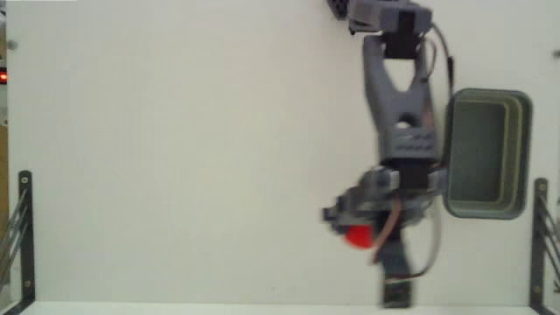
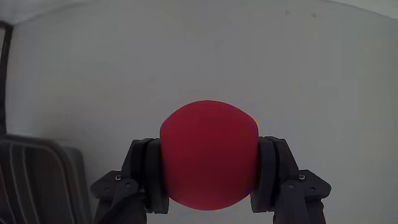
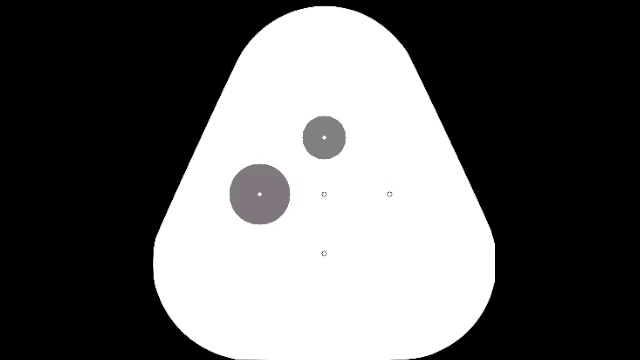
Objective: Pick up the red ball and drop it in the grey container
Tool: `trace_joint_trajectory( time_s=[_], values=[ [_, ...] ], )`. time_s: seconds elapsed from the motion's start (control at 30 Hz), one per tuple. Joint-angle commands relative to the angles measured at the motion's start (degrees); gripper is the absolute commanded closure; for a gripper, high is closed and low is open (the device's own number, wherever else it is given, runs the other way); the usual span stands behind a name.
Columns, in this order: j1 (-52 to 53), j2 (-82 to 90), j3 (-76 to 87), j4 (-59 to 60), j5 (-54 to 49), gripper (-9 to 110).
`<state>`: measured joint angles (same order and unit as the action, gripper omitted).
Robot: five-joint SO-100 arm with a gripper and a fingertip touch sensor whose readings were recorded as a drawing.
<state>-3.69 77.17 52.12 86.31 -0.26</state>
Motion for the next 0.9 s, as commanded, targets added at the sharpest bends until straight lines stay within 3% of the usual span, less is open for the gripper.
trace_joint_trajectory(
  time_s=[0.0,0.87],
  values=[
    [-5.5,6.9,1.5,-1.4,0.3,31],
    [-31.9,15.3,13.0,-4.4,0.3,31]
  ],
)
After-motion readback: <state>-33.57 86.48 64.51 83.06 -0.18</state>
